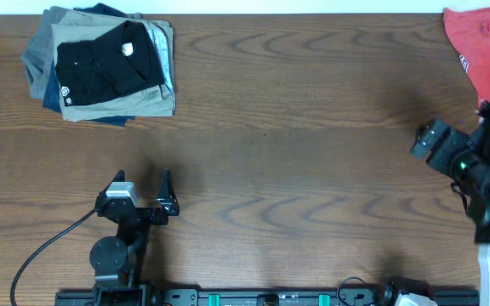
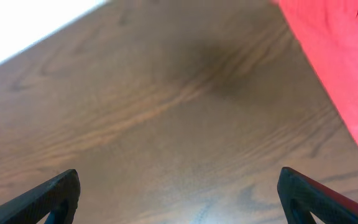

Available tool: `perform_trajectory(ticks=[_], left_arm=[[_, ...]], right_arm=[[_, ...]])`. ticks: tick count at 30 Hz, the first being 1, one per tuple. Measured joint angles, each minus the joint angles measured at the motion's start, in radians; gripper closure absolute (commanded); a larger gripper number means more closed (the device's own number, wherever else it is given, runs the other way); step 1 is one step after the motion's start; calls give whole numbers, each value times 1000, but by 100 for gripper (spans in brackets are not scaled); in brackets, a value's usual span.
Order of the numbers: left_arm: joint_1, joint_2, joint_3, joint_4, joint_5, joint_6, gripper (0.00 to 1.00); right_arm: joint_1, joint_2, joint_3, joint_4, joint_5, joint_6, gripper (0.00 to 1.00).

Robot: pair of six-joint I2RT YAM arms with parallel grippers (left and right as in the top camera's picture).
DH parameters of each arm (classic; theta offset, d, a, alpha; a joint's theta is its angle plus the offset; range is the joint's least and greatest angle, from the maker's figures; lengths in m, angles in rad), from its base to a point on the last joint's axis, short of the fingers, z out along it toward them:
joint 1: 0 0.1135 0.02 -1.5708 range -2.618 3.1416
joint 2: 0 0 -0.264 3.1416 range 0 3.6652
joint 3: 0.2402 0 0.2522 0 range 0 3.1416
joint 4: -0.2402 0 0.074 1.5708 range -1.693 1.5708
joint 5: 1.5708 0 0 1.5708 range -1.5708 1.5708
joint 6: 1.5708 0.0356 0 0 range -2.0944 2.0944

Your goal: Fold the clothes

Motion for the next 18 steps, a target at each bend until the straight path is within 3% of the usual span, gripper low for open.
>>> perform_trajectory(ticks=[13,18], left_arm=[[0,0,0,0,0,0,2],[0,0,1,-1,0,0,2]], right_arm=[[188,-317,-3,-18,40,-5,1],[217,-518,-113,19,66,-8,1]])
